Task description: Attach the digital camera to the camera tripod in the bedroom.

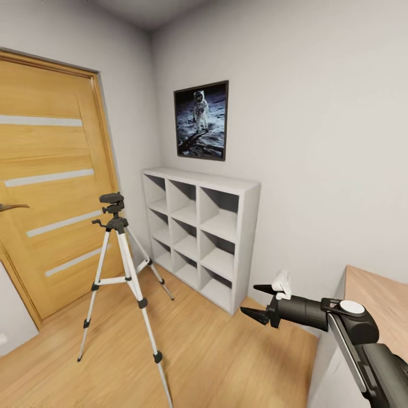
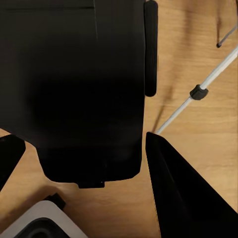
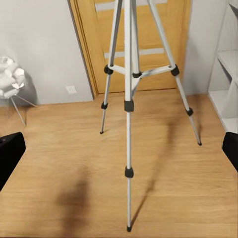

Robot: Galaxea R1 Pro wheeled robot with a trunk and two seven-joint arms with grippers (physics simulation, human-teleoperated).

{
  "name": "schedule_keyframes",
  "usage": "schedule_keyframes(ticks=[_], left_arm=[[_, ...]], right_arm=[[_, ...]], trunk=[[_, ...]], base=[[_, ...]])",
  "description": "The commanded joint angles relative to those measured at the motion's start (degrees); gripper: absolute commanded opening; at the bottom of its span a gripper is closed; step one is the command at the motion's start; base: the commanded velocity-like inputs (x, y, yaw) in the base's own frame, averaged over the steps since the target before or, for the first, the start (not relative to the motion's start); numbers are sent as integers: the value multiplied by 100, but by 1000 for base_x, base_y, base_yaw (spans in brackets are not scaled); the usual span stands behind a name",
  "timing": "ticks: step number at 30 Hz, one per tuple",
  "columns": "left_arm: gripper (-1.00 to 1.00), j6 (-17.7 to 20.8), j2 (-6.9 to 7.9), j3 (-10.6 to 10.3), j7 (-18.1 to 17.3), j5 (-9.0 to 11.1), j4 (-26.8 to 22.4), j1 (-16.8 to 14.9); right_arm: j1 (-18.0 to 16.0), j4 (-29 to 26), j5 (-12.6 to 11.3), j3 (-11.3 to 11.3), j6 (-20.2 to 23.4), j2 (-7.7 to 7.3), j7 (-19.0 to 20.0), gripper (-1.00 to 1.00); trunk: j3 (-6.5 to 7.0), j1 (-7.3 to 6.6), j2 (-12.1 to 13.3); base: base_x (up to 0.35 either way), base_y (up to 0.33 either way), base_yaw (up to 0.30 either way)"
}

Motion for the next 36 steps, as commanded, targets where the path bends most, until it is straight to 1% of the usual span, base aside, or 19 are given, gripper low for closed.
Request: schedule_keyframes(ticks=[1, 2, 7, 16, 19, 23, 28, 36], left_arm=[[-100, 41, -6, 28, 24, 10, -12, 0], [-100, 43, -15, 68, 21, 11, -10, 0], [-100, 42, -34, 122, 23, 13, -8, 0], [-100, 39, -40, 139, 25, 6, -5, 0], [-100, 39, -27, 146, 23, 23, 63, 0], [-100, 39, 6, 149, 3, 246, 158, 0], [-100, 39, 22, 156, -3, 390, 283, 0], [-100, 39, 29, 160, 5, 437, 353, 0]], right_arm=[[-2, -4, 12, -7, 38, 3, 26, 100], [-2, -4, 12, -6, 38, 10, 20, 100], [-2, -4, 13, -10, 38, 20, 12, 100], [-2, -7, 11, -19, 38, 23, 32, 100], [-2, -7, 12, -16, 34, 30, 9, 100], [-2, -8, 12, -15, 37, 34, 9, 100], [-2, -5, 12, -31, 38, 38, 11, 100], [-2, -5, 12, -24, 32, 45, -8, 100]], trunk=[[-6, 5, -7], [-6, 5, -7], [-6, 5, -7], [-6, 5, -7], [-6, 5, -7], [-6, 5, -7], [-6, 5, -7], [-6, 5, -7]], base=[[198, -271, 281], [186, -279, 281], [164, -289, 207], [127, -304, 34], [125, -307, 3], [128, -238, 1], [58, -96, 0], [11, 28, 0]])
